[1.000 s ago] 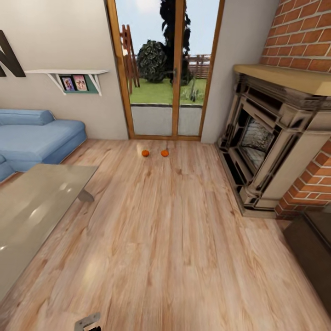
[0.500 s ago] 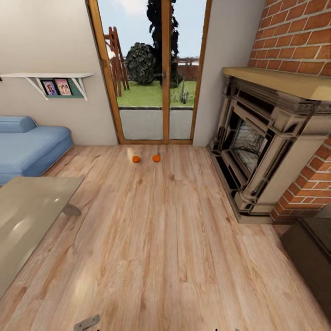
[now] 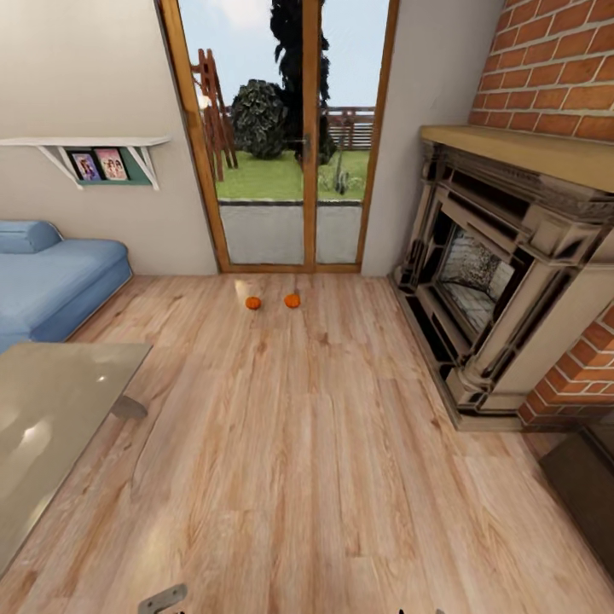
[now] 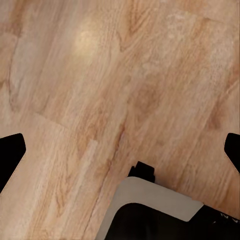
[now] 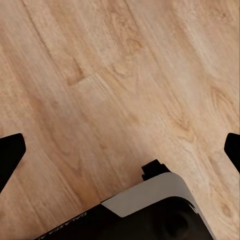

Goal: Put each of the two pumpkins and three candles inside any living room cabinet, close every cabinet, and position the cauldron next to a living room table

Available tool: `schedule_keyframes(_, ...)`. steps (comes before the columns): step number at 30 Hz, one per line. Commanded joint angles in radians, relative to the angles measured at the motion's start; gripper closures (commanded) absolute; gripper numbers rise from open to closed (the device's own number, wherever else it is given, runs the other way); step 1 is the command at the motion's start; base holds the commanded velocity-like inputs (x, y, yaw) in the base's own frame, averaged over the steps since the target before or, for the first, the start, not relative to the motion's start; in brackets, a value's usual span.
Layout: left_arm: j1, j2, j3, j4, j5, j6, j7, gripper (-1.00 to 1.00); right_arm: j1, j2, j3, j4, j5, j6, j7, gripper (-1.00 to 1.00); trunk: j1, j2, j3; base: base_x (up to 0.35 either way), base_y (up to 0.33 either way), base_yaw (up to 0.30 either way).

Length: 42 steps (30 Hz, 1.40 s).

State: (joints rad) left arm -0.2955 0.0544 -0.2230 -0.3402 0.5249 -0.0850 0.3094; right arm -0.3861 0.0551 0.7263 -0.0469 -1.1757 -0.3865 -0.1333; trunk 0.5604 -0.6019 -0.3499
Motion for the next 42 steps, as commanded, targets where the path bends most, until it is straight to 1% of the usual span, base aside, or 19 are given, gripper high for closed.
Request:
schedule_keyframes(1,-0.001,0.001,-0.009,0.000,0.010,-0.004,0.005,-1.00,0.000,0.000,0.008,-0.001,-0.004,-0.002,-0.007,-1.00,0.001,-0.001,-0.001,0.293,0.162,0.000)
schedule_keyframes(11,-0.001,0.001,-0.010,0.000,0.010,-0.004,0.005,-1.00,0.000,0.000,0.008,-0.001,-0.004,-0.003,-0.006,-1.00,0.001,-0.001,-0.002,0.293,0.154,-0.005)
schedule_keyframes(15,-0.001,0.000,-0.010,0.000,0.010,-0.004,0.005,-1.00,0.000,0.000,0.008,-0.001,-0.004,-0.003,-0.006,-1.00,0.001,-0.001,-0.004,0.295,0.131,-0.114)
schedule_keyframes(26,-0.001,-0.008,-0.013,0.000,0.006,-0.005,0.005,-1.00,0.000,0.001,0.008,-0.001,-0.004,-0.003,-0.006,-1.00,0.001,-0.001,-0.007,0.299,0.115,-0.037)
schedule_keyframes(37,-0.001,-0.009,-0.013,0.000,0.003,-0.005,0.005,-1.00,0.000,0.000,0.008,-0.001,-0.004,-0.003,-0.006,-1.00,0.001,-0.001,-0.007,0.315,0.048,-0.002)
schedule_keyframes(42,-0.001,-0.012,-0.013,0.000,0.002,-0.005,0.005,-1.00,0.000,0.000,0.008,-0.001,-0.004,-0.003,-0.006,-1.00,0.001,-0.001,-0.008,0.323,0.001,-0.094)
